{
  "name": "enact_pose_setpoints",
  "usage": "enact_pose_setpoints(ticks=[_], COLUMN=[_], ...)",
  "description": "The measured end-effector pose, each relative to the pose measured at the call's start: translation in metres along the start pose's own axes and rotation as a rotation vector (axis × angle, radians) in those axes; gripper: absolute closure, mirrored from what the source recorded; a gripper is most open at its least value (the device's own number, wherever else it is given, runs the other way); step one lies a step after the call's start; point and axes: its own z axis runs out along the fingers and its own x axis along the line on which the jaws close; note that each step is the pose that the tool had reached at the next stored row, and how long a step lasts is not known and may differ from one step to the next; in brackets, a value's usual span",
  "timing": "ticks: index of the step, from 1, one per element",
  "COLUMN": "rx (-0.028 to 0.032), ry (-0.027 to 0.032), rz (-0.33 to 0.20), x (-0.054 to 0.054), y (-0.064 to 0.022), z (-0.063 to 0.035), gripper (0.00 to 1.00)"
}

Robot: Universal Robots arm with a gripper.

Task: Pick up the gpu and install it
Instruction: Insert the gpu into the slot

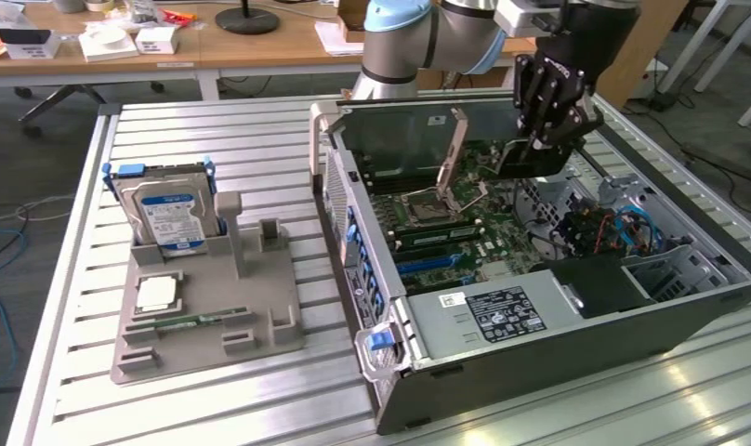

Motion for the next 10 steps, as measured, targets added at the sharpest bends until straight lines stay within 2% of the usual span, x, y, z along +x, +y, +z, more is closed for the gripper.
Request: enact_pose_setpoints(ticks=[10], rx=[0.0000], ry=[-0.0001], rz=[0.000], x=[0.000], y=[0.0001], z=[0.0154], gripper=[0.74])
